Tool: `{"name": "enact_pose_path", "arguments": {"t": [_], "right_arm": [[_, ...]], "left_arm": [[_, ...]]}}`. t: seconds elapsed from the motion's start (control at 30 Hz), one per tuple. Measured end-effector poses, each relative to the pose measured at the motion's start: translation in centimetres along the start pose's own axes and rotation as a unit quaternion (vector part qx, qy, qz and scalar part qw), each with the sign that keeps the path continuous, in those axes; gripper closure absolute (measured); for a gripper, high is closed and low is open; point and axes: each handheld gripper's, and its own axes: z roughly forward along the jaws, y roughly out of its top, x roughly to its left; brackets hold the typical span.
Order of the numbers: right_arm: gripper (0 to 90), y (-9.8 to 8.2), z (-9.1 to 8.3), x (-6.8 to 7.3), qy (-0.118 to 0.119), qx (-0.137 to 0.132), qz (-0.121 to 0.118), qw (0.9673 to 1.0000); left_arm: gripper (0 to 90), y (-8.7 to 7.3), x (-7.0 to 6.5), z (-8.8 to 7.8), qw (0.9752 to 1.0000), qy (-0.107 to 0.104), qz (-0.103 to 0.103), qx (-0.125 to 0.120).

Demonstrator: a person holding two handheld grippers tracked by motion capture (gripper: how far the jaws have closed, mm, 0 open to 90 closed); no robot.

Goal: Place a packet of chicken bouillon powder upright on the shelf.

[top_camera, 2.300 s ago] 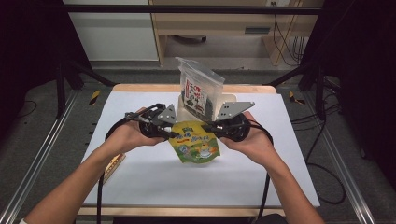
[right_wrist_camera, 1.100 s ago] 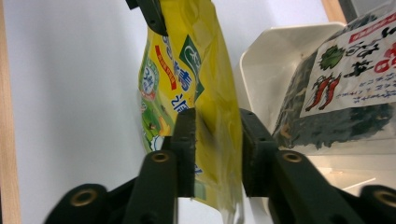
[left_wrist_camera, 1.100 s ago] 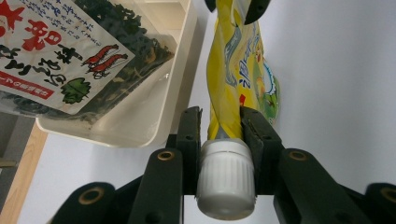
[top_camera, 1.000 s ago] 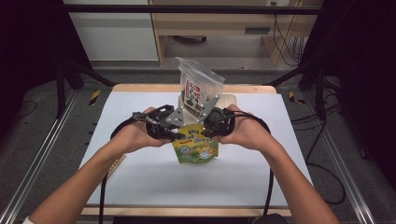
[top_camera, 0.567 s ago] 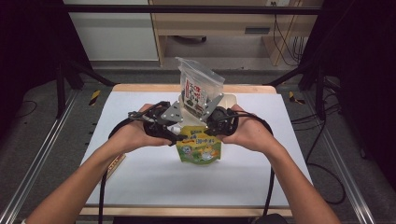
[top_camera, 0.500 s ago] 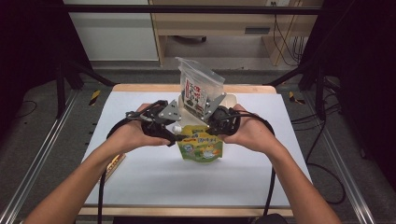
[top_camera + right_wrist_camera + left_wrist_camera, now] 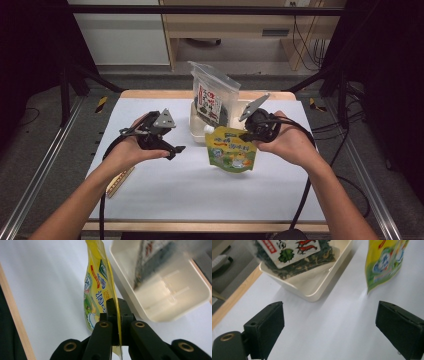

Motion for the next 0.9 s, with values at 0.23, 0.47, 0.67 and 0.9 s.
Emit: {"name": "enact_pose_path", "arguments": {"t": [0.23,0.47,0.67,0.9], "right_arm": [[90.0,-2.4,-1.7,-1.9,-0.027,0.005,0.062,0.9977],[90.0,-4.4,-3.4,-3.1,-0.049,0.006,0.11,0.9927],[90.0,-5.5,-4.8,-3.8,-0.066,0.001,0.14,0.9879],[90.0,-5.7,-5.6,-5.0,-0.084,-0.019,0.186,0.9788]], "left_arm": [[7.2,-2.4,0.1,1.1,0.9989,0.027,-0.038,0.004],[7.0,-3.9,-0.8,2.0,0.9976,0.039,-0.057,0.002],[7.0,-4.9,-1.6,2.6,0.997,0.05,-0.059,0.005],[7.0,-6.7,-2.6,3.4,0.9957,0.069,-0.063,-0.001]]}}
